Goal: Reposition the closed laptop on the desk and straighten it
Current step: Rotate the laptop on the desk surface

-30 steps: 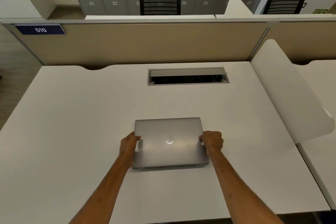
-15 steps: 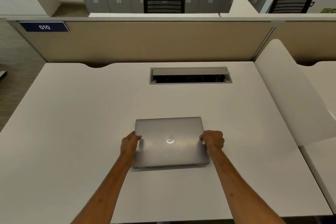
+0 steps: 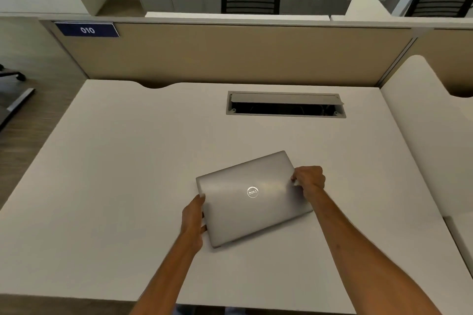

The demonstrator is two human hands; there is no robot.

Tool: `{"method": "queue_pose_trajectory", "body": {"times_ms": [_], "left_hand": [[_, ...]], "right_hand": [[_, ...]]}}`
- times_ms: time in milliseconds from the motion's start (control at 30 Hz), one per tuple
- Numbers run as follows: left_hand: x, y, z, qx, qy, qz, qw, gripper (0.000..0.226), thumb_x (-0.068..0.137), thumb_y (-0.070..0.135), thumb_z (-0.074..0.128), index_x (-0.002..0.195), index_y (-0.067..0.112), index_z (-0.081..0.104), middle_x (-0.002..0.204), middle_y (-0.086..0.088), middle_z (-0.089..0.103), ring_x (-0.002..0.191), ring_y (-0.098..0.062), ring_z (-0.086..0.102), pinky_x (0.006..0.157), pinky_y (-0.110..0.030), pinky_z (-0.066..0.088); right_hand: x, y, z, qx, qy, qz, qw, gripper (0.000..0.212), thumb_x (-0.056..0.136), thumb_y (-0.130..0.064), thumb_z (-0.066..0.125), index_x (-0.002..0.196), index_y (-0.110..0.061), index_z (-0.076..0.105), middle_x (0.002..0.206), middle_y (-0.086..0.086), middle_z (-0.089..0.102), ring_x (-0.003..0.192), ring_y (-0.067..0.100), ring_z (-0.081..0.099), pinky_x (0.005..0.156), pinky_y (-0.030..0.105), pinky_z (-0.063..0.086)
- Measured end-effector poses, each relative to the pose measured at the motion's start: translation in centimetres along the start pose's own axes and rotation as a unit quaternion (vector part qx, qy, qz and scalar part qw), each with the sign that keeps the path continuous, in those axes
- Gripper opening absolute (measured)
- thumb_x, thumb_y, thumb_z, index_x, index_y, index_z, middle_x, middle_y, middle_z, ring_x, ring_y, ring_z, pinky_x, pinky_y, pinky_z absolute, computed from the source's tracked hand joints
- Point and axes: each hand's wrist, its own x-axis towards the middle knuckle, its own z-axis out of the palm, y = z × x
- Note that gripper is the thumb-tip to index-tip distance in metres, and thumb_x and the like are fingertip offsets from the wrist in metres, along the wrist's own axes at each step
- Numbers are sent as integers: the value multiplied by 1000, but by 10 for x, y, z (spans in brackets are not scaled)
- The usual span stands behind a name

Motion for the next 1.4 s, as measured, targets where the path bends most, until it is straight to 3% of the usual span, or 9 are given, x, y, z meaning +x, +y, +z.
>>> {"method": "queue_pose_trajectory", "body": {"times_ms": [267, 433, 700, 867, 1067, 1133, 1233, 1333, 1400], "left_hand": [[-20, -33, 8, -96, 30, -23, 995, 23, 102, 33, 61, 120, 22, 71, 123, -4, 73, 110, -26, 69, 101, -49, 54], [-25, -59, 25, -103, 72, 4, 992, 21, 100, 33, 64, 119, 28, 71, 128, -8, 68, 107, -27, 69, 93, -46, 58], [-36, -85, 45, -111, 128, 19, 985, 9, 97, 37, 64, 101, 42, 69, 136, -6, 59, 109, -26, 68, 103, -57, 55], [-37, -87, 47, -99, 135, 30, 985, 9, 100, 35, 63, 103, 41, 69, 135, -6, 55, 109, -26, 67, 104, -57, 55], [-36, -87, 50, -84, 144, 31, 985, 27, 93, 37, 66, 119, 29, 70, 134, -10, 56, 108, -29, 68, 101, -57, 57], [-36, -87, 52, -85, 151, 32, 984, 29, 96, 34, 65, 123, 26, 68, 133, -9, 54, 107, -29, 68, 100, -57, 57], [-37, -83, 54, -93, 162, 16, 982, 23, 100, 33, 62, 121, 25, 67, 136, -8, 50, 105, -28, 67, 101, -57, 56], [-36, -77, 55, -108, 172, -9, 979, 31, 102, 34, 60, 130, 23, 65, 139, -8, 50, 103, -27, 65, 100, -56, 57], [-35, -70, 52, -119, 171, -36, 977, 41, 100, 35, 61, 138, 20, 62, 140, -8, 53, 100, -23, 63, 95, -53, 58]], "right_hand": [[3, -34, 19, -24, -26, -63, 997, 25, 67, 5, 76, 92, 7, 77, 86, 19, 78, 59, 24, 63, 55, 22, 48], [3, -55, 29, -58, -47, -87, 993, 10, 70, 5, 76, 74, -2, 69, 66, 10, 65, 57, 22, 59, 57, 25, 46], [26, -60, 51, -87, -91, -95, 987, 32, 57, 1, 77, 88, 0, 83, 82, 15, 81, 83, 32, 80, 67, 30, 55], [32, -55, 58, -113, -78, -96, 986, 24, 55, -2, 73, 79, 1, 77, 67, 14, 72, 60, 28, 65, 54, 25, 46], [21, -55, 56, -116, -71, -121, 983, 12, 62, 1, 68, 70, -8, 70, 56, 7, 57, 55, 26, 54, 48, 22, 37], [25, -52, 59, -109, -74, -125, 983, 16, 61, -1, 64, 73, -4, 74, 61, 6, 66, 60, 29, 61, 50, 23, 43], [33, -46, 61, -92, -72, -144, 983, 39, 59, -8, 59, 90, -4, 83, 82, 12, 81, 72, 27, 75, 68, 33, 64], [20, -40, 55, -92, -83, -189, 974, 34, 68, -2, 59, 88, -6, 85, 90, 18, 82, 71, 24, 69, 73, 38, 62], [14, -33, 54, -82, -83, -205, 972, 33, 71, 0, 60, 92, -7, 85, 95, 18, 81, 84, 34, 74, 77, 42, 62]]}}
